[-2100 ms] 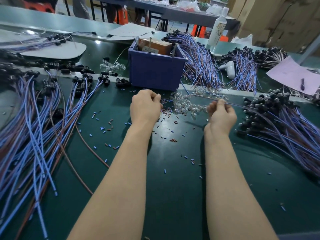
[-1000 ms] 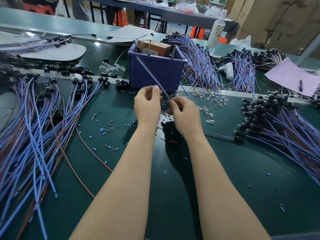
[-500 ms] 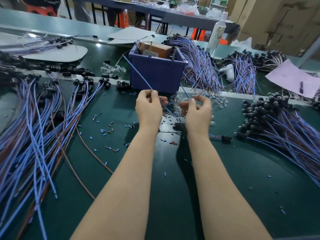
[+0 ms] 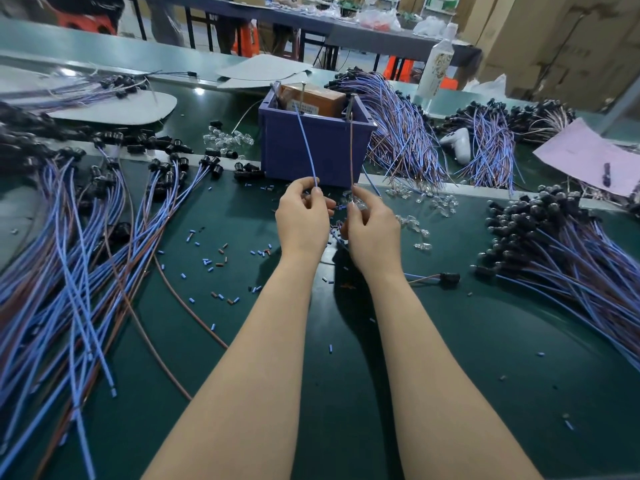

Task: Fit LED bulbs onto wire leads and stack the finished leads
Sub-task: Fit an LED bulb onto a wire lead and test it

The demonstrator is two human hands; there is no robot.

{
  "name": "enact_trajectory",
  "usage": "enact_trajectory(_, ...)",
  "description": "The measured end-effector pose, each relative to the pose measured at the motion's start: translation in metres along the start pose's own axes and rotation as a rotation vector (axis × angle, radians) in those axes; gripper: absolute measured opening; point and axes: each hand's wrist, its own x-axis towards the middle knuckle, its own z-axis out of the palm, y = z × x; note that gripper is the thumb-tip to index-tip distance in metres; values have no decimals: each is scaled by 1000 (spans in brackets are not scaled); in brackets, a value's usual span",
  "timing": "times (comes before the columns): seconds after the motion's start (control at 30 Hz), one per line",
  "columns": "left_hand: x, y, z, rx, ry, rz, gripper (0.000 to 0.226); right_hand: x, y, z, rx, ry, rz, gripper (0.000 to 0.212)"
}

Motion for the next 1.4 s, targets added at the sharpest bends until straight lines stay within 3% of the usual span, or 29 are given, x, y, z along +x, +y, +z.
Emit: enact_trajectory(1.4, 2, 0, -3, 5, -59, -42, 19, -2, 1, 0, -42, -21, -60, 23)
